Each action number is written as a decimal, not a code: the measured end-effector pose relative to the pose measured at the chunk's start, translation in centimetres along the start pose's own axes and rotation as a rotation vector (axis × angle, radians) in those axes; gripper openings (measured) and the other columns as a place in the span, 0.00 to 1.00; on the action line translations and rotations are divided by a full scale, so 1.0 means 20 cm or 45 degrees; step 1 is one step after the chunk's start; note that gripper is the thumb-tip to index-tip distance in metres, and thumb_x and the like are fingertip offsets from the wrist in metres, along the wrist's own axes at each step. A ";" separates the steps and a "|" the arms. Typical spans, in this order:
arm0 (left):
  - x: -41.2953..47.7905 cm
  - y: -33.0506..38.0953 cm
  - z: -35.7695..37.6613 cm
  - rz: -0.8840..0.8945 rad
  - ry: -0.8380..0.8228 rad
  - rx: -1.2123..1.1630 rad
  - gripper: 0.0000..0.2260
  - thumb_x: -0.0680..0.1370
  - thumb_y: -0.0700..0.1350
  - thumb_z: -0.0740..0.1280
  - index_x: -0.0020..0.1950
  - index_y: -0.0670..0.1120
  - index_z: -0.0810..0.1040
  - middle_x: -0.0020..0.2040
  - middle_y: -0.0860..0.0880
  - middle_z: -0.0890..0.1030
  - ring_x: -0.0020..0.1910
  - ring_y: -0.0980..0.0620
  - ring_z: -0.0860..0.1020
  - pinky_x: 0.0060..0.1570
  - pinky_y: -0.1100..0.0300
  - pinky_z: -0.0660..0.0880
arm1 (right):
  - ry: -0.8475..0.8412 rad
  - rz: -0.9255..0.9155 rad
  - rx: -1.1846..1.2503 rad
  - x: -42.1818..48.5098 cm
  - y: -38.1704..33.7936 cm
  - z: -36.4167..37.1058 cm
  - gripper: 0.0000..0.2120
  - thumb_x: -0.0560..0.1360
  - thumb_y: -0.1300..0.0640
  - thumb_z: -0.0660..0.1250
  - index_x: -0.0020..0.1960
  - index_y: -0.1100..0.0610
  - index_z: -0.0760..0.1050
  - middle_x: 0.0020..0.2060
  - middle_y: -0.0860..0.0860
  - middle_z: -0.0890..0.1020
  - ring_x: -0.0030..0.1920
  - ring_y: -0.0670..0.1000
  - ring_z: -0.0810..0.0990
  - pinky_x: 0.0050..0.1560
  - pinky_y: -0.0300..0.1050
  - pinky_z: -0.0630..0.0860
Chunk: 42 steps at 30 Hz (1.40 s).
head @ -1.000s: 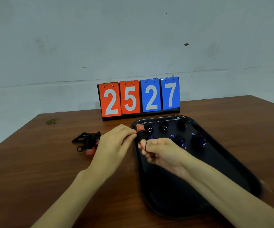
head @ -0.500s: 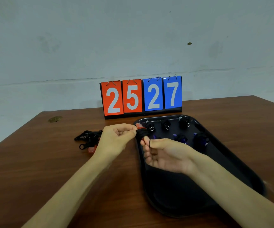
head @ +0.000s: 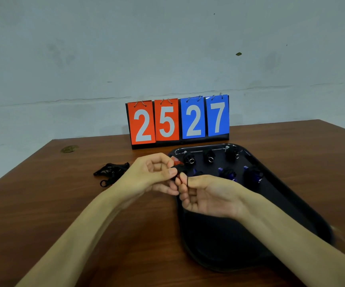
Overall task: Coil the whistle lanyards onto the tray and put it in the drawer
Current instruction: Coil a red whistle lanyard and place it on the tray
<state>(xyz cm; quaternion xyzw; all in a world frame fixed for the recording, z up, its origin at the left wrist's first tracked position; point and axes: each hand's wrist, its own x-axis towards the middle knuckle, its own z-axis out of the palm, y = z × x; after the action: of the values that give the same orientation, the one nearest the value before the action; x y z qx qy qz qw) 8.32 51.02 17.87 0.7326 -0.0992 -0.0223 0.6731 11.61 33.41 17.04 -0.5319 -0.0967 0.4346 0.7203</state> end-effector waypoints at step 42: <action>-0.02 -0.03 0.09 0.410 0.411 0.825 0.10 0.75 0.36 0.65 0.47 0.52 0.71 0.43 0.56 0.76 0.44 0.60 0.76 0.47 0.66 0.75 | 0.062 -0.165 -0.154 0.03 0.02 -0.03 0.06 0.75 0.60 0.63 0.41 0.58 0.77 0.30 0.48 0.75 0.34 0.45 0.71 0.39 0.37 0.72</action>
<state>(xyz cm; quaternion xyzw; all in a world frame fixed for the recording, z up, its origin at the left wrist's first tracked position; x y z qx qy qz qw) 7.69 49.28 17.08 0.8762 -0.1076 0.2313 0.4089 12.13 33.49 16.35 -0.5773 -0.1395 0.3673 0.7158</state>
